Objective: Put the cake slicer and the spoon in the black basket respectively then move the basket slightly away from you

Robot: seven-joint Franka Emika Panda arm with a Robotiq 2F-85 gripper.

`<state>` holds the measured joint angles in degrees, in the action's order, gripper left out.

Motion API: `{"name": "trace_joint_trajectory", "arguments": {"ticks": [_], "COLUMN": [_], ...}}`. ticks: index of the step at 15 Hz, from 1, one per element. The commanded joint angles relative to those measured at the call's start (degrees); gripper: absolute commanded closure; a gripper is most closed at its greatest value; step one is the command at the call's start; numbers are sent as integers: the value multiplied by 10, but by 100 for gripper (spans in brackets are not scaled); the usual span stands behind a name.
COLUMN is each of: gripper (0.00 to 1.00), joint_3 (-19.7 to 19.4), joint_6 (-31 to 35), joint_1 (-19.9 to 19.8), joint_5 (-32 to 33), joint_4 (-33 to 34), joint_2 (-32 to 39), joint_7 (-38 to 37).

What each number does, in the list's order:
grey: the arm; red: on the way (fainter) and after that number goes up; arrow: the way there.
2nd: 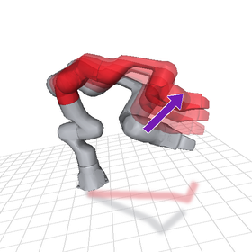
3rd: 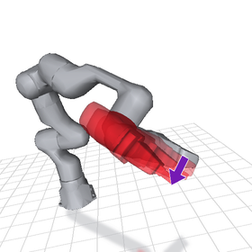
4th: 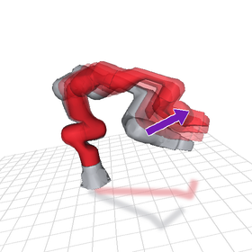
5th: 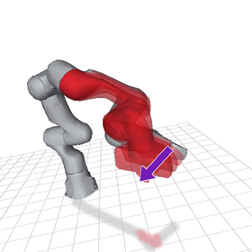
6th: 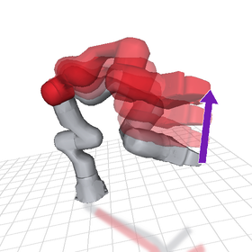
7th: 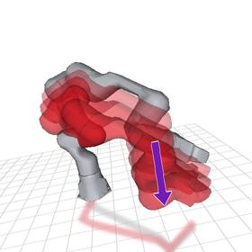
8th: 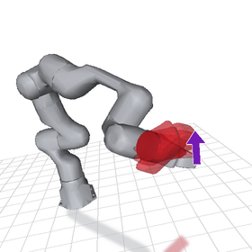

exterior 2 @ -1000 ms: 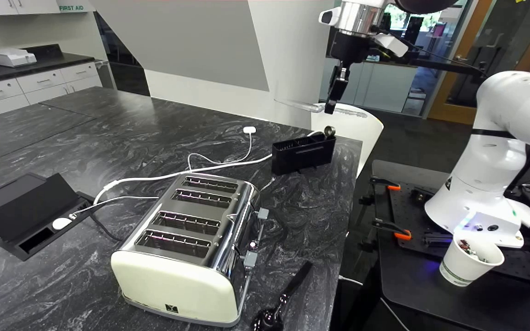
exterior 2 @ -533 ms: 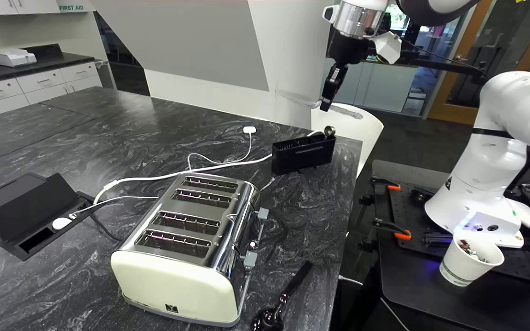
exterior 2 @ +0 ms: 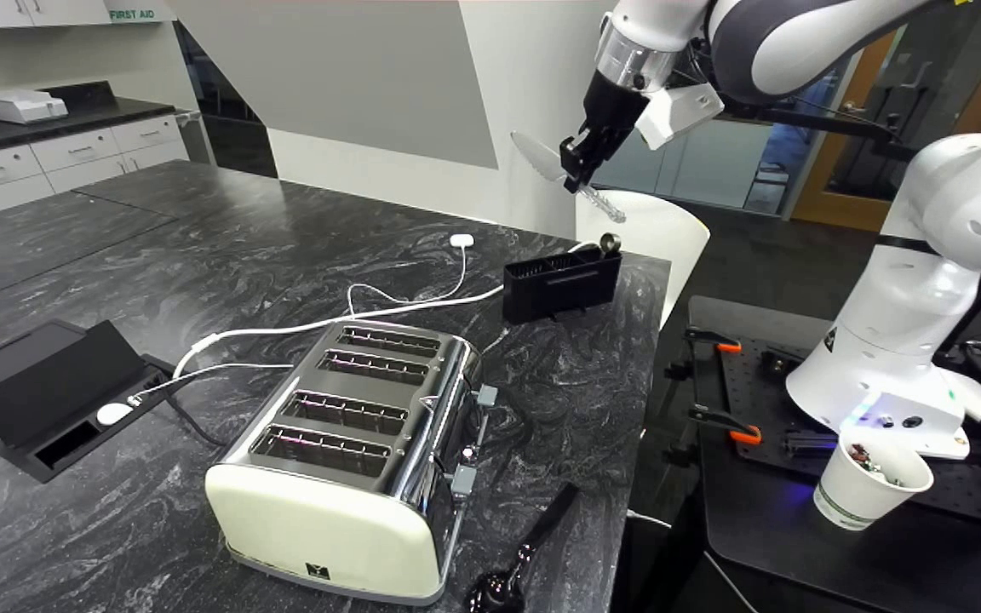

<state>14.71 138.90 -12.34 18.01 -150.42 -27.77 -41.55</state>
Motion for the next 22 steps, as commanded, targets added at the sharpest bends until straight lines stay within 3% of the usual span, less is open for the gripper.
{"name": "trace_joint_trajectory", "arguments": {"ticks": [1,6,12,13,14,16,17,19,21,22], "gripper": [94,94,94,94,94,94,77,77,77,94], "joint_3": [45,150,244,167,155,96,47,24,21,21], "joint_6": [32,-3,-106,-152,-179,-240,-207,-230,-232,-232], "joint_1": [-67,-179,-252,-163,-144,-64,-24,7,11,11], "joint_5": [112,265,387,434,456,492,479,490,490,490], "joint_4": [17,43,81,92,98,113,83,95,103,105], "joint_2": [38,70,126,158,174,209,172,197,209,210], "joint_7": [-154,-389,-641,-693,-727,-776,-742,-765,-770,-770]}}
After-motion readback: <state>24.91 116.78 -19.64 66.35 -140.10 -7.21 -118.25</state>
